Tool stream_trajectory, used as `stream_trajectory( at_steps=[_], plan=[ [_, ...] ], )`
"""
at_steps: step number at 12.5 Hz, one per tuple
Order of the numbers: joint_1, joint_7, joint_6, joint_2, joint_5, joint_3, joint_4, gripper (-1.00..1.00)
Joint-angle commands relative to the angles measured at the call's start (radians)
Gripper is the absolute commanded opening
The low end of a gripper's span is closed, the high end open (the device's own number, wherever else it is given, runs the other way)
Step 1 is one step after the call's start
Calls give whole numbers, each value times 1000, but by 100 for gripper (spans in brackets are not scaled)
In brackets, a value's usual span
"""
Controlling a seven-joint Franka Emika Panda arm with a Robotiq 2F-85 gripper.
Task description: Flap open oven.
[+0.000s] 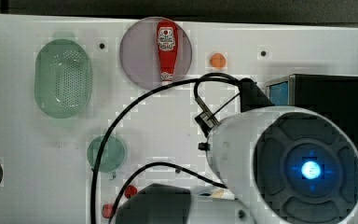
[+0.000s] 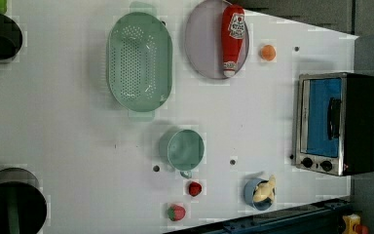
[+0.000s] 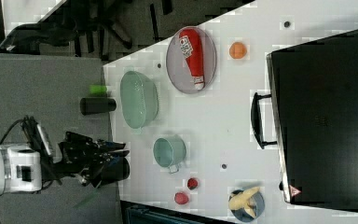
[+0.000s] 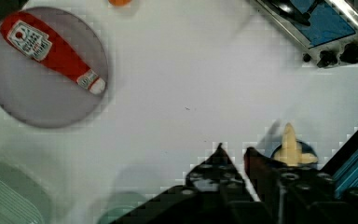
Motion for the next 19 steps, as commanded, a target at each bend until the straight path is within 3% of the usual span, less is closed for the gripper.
stream_trajectory(
  at_steps=[1, 6, 11, 19],
  plan=[
    [-15, -248, -6, -29, 5, -84, -13, -65],
    [-22, -734, 57, 32, 0, -236, -42, -65],
    [-27, -1111, 305, 139, -59, -330, -124, -65],
    [-31, -1161, 739, 306, -71, -364, -302, -65]
  ],
)
